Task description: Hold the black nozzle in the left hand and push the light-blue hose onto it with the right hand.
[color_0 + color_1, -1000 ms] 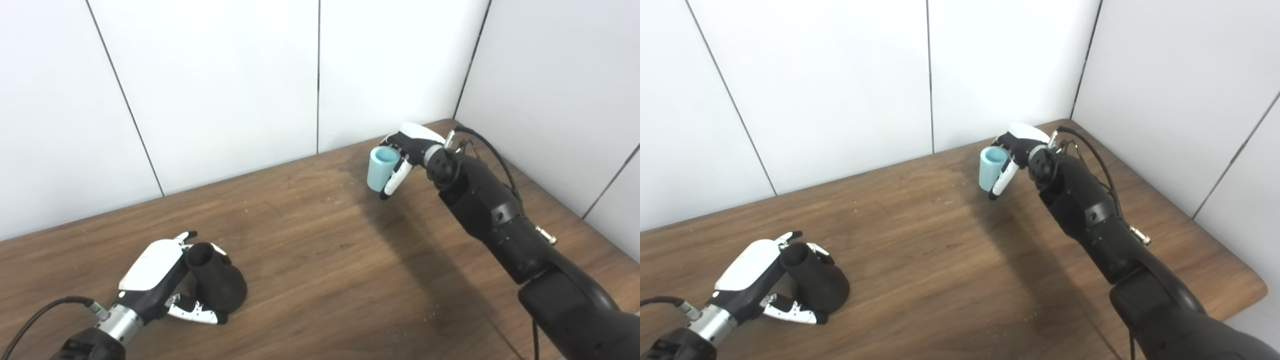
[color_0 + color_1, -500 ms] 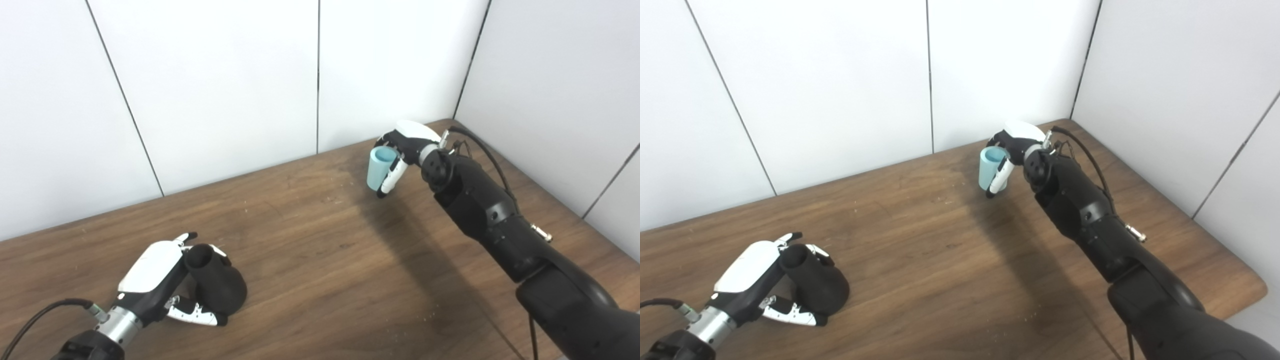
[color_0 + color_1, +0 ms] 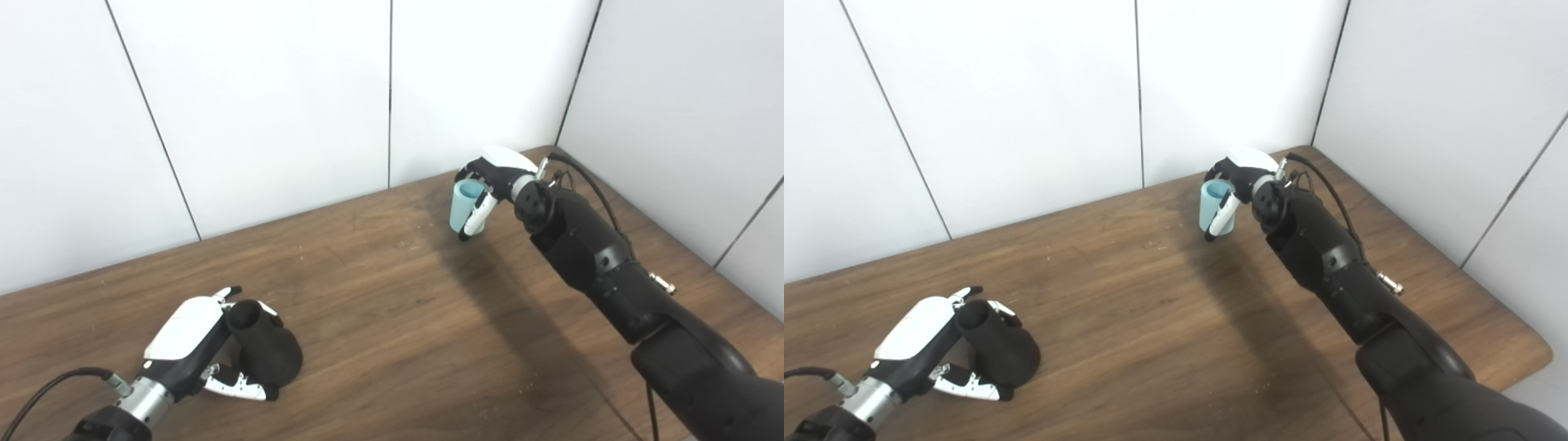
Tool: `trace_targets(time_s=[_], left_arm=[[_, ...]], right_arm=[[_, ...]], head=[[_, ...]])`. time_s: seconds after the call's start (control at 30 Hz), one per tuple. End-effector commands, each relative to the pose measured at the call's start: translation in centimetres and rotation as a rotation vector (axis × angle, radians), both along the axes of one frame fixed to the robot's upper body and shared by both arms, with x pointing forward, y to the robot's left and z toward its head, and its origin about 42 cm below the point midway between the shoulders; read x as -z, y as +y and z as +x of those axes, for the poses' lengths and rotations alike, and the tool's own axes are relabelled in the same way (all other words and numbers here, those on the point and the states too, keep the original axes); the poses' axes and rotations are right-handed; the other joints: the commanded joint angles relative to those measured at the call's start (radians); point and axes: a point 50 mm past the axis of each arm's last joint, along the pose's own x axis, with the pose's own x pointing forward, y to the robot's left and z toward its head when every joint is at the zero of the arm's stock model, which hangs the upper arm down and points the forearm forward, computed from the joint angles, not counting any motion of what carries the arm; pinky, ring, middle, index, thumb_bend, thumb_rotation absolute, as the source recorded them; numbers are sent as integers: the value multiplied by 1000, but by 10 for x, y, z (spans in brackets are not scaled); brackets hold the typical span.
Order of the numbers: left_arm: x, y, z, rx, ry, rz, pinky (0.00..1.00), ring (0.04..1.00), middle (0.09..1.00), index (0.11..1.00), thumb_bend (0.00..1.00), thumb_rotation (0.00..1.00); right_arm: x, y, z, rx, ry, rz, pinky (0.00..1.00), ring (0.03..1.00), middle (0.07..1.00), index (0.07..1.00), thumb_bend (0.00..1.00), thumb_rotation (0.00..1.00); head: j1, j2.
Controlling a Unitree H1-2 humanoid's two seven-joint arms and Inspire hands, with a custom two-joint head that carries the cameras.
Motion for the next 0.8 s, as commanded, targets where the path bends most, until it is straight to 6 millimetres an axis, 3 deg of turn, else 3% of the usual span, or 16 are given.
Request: trace_targets(time_s=[0.0,0.17,0.47,0.77], left_arm=[[49,22,-23,0,170,196,947,597,476,487,526,0],[48,22,-24,-1,170,195,947,595,474,488,526,0],[45,23,-24,0,173,192,947,593,470,490,526,0],[44,25,-23,-1,171,189,947,589,461,492,526,0]], right_arm=[[-39,-5,8,-9,-104,-36,512,638,729,762,817,38],[-38,-6,7,-12,-89,-49,500,624,718,741,804,28],[-31,-10,7,-1,-39,-46,574,684,691,640,749,0],[-32,-9,8,4,-57,-40,556,633,644,615,726,0]], head=[[-2,1],[2,5],[3,11],[4,15]])
